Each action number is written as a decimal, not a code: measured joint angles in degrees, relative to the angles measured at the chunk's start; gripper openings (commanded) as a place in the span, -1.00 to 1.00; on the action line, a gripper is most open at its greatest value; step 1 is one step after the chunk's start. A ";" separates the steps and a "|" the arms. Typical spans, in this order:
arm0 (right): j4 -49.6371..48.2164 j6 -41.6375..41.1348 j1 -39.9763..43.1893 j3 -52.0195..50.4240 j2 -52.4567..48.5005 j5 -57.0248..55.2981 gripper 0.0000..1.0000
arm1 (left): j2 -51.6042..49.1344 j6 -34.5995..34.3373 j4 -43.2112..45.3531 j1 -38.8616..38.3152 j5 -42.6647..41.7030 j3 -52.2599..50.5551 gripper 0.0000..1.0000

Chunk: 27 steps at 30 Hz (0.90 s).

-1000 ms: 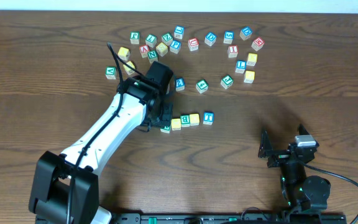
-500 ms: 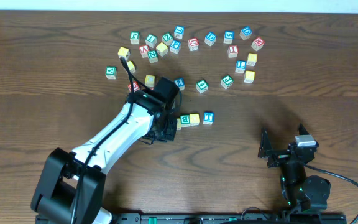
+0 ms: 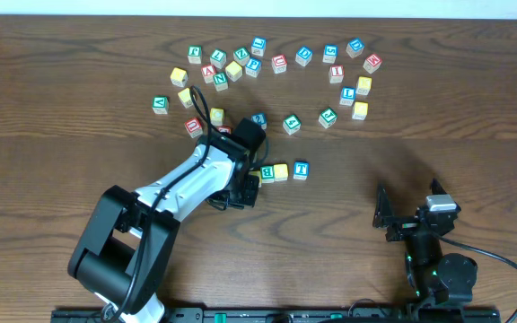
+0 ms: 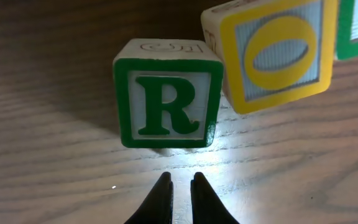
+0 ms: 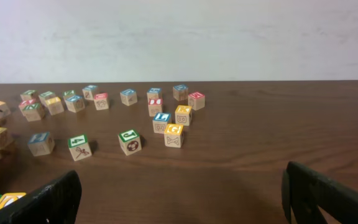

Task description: Spell out ROBOT

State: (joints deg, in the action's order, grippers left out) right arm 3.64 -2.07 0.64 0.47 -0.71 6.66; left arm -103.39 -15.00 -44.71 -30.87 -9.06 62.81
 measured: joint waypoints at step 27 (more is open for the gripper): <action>0.00 0.00 0.00 0.00 0.00 0.00 0.98 | 0.00 0.04 3.23 0.00 0.00 0.00 -0.78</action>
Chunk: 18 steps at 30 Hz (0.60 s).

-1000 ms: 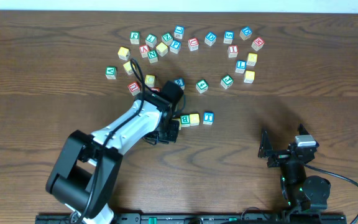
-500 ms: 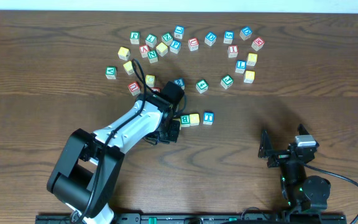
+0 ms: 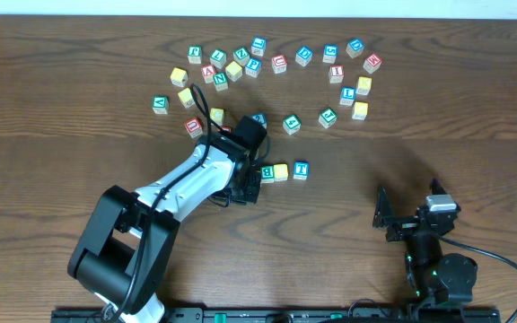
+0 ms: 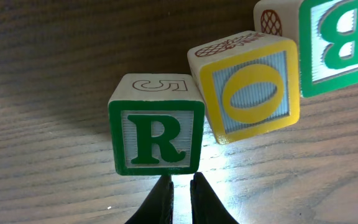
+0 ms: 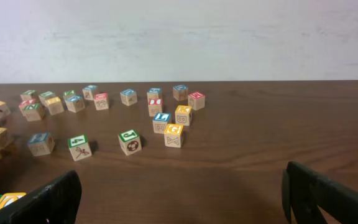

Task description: Spell out ROBOT

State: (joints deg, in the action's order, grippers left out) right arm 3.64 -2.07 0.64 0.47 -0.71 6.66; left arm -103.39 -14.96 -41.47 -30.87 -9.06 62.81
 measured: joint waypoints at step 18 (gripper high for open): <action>0.00 0.00 0.02 0.00 0.00 0.00 0.99 | 0.00 0.00 2.67 0.00 0.00 0.00 -0.78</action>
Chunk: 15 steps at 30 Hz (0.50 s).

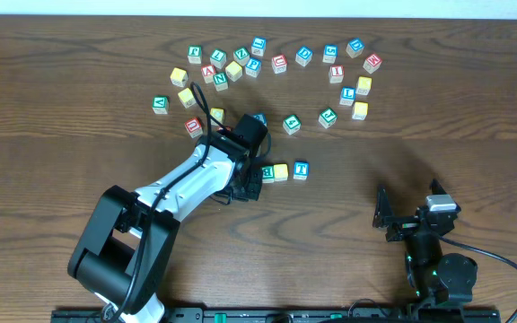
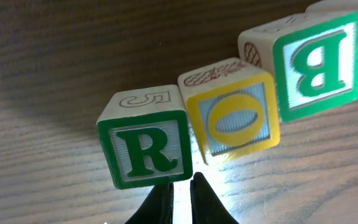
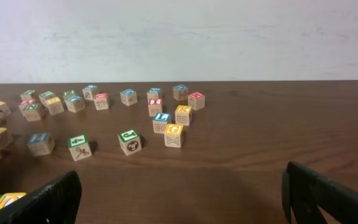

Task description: Spell out ROBOT

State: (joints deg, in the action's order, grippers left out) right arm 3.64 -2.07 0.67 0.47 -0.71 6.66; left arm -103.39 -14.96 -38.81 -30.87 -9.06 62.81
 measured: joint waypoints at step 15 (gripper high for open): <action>0.00 0.00 -0.02 0.00 0.00 -0.02 0.99 | 1.57 0.87 -3.15 0.00 0.17 1.03 -0.80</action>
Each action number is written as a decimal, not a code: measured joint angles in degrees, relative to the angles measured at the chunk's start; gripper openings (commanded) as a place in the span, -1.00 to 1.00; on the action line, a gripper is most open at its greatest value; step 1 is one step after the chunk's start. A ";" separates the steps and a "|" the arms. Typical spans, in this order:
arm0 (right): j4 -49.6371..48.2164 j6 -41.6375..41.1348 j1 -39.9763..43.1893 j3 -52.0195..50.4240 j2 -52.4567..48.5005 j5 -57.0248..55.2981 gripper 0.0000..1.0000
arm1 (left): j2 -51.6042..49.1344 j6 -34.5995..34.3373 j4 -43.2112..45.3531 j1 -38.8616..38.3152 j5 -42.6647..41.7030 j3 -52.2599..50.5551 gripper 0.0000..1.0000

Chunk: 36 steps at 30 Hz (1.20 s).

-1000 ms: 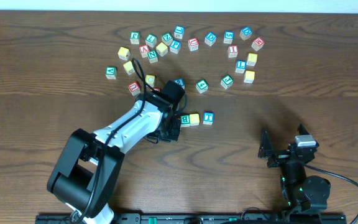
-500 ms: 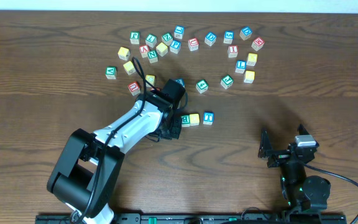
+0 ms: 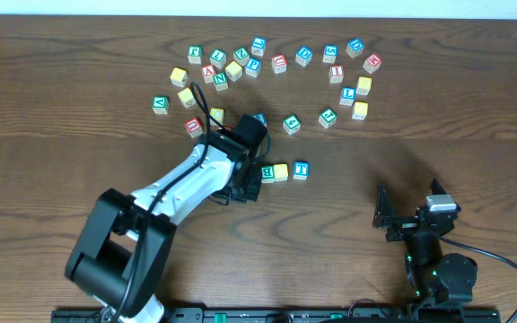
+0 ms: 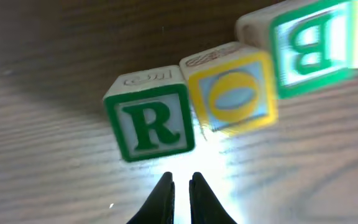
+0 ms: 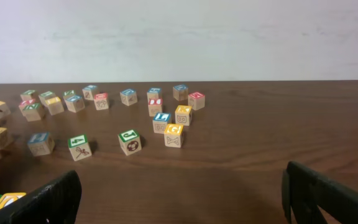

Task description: Spell out ROBOT

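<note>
In the left wrist view a green R block (image 4: 152, 124) stands beside a yellow O block (image 4: 234, 96), with a green B block (image 4: 306, 46) to their right, all tilted in a row. My left gripper (image 4: 180, 180) is shut with nothing in it, its tips just below the gap between R and O. Overhead, the left arm covers R and O; the B block (image 3: 267, 173), a yellow block (image 3: 281, 170) and a blue T block (image 3: 301, 169) show to its right. My right gripper (image 5: 179, 186) stands open and empty near the table's front right.
Several loose letter blocks lie scattered across the far part of the wooden table (image 3: 438, 144), among them a green block (image 3: 292, 124) and a yellow one (image 3: 360, 110). The right arm's base (image 3: 433, 256) sits at the front right.
The left gripper has drawn back a little from the blocks. R and O now sit slightly higher in the wrist view and close together. The right arm has not moved.
My shut left gripper was below the R block, with O tilted apart to its right. Then R and O stood closer, with B coming into view. By now R, O and B form a near row, the gripper's tips under the R-O gap.
</note>
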State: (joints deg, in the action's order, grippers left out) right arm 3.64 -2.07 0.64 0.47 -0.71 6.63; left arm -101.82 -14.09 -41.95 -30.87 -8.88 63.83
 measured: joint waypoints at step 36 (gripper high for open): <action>0.00 0.00 0.00 0.00 0.00 0.02 0.99 | -14.23 -10.99 21.64 -15.63 8.92 16.55 -0.85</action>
State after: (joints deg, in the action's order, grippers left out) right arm 3.64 -2.07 0.64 0.47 -0.71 6.66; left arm -116.05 -25.08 -20.32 -46.50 0.03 80.38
